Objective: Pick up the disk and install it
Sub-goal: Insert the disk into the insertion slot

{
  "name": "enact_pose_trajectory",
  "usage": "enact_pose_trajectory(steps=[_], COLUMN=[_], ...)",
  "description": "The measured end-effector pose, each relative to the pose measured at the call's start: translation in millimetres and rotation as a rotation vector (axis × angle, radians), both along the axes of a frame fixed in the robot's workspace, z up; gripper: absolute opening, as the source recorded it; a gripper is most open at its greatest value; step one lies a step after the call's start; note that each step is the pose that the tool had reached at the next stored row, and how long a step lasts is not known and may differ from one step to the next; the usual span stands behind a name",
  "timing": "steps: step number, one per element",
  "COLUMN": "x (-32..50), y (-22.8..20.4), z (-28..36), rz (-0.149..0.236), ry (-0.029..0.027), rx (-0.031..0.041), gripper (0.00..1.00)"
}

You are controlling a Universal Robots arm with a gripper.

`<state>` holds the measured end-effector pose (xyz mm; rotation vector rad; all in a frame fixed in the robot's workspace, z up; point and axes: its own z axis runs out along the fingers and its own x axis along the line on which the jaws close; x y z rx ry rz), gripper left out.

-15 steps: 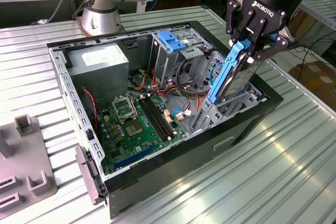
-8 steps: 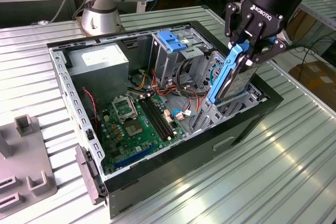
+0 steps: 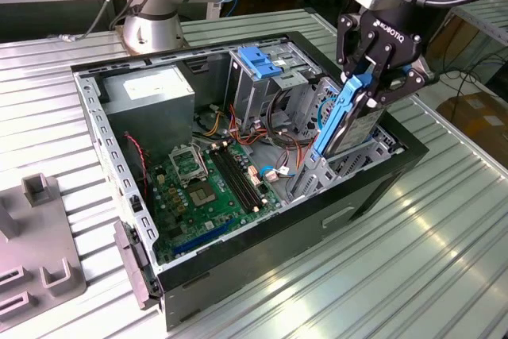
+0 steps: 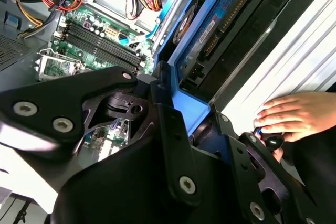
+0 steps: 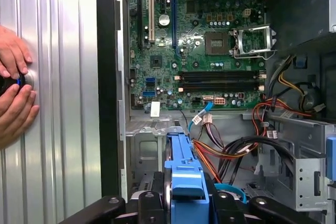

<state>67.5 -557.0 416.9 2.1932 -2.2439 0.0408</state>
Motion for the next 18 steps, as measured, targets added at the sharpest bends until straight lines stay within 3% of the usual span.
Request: enact_pose_trajectory(steps=[12, 18], x=[0.7, 1.0], y=[-0.5, -1.0], z=[-22.1, -36.8], rz=[0.0, -0.001], ry=[0.0, 0.0], rx=[0.0, 0.0001], gripper=[0.37, 0.37])
